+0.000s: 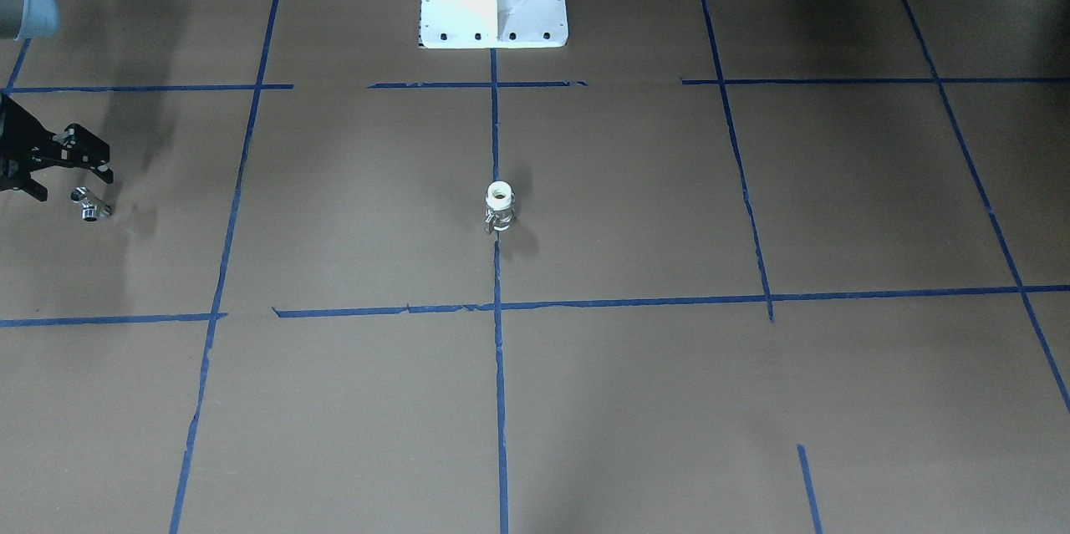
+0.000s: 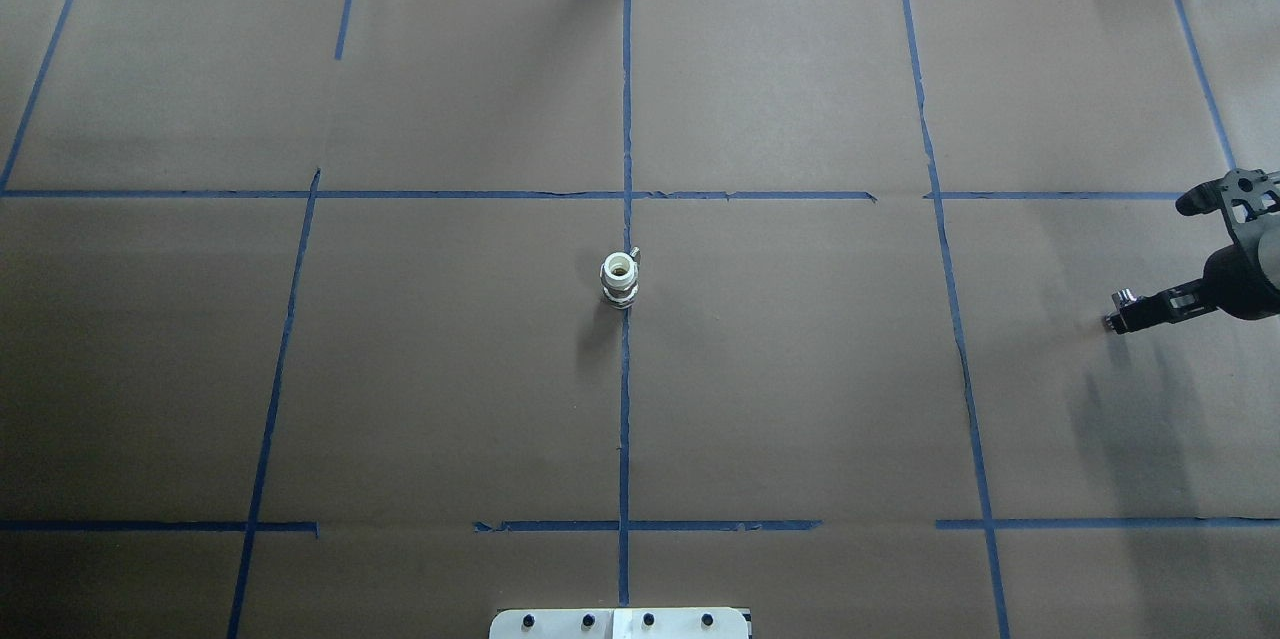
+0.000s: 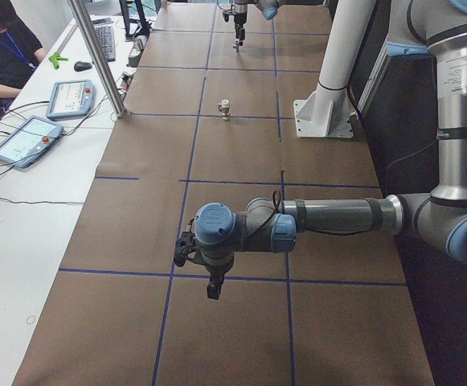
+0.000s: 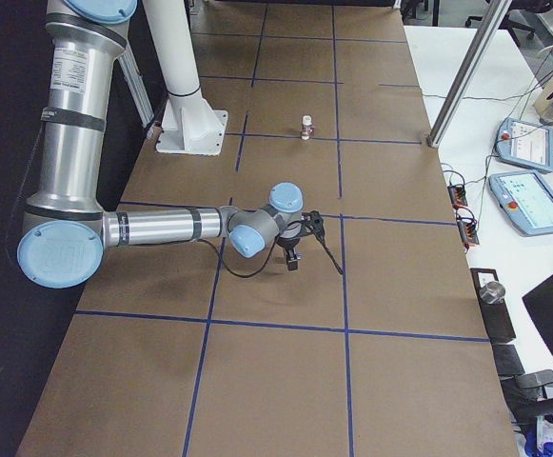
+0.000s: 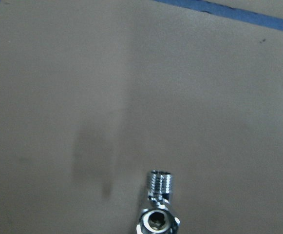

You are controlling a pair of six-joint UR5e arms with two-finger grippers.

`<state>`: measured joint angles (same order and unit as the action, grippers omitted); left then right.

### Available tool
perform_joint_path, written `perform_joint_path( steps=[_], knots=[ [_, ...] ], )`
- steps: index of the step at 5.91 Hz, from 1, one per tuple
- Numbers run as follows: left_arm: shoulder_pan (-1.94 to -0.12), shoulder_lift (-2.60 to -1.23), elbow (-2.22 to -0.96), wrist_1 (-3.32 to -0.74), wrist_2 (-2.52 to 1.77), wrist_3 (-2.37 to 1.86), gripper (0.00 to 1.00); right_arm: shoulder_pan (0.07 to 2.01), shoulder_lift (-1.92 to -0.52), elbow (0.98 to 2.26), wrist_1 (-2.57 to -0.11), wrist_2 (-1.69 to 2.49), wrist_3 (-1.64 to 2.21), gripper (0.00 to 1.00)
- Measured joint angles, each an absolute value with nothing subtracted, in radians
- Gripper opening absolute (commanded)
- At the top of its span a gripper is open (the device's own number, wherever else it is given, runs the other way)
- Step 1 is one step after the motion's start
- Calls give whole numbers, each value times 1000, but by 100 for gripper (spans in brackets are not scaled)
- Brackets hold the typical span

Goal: Assemble PPR valve and pipe with both arms
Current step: 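Lower the right gripper onto the chrome tee valve and grasp it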

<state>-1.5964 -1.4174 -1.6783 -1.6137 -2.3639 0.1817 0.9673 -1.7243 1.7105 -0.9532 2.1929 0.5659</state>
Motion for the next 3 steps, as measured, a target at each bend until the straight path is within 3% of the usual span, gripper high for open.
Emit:
perform_joint_path(
  steps=[1,3],
  knots=[
    [-1597,-1417,-1678,-1614,-2364,181,100,967,-1711,1701,-952,2191,565,86],
    [-1597,-1417,-1677,-1614,-2364,180,100,966,-1709,1696,-950,2189,563,24]
  ],
)
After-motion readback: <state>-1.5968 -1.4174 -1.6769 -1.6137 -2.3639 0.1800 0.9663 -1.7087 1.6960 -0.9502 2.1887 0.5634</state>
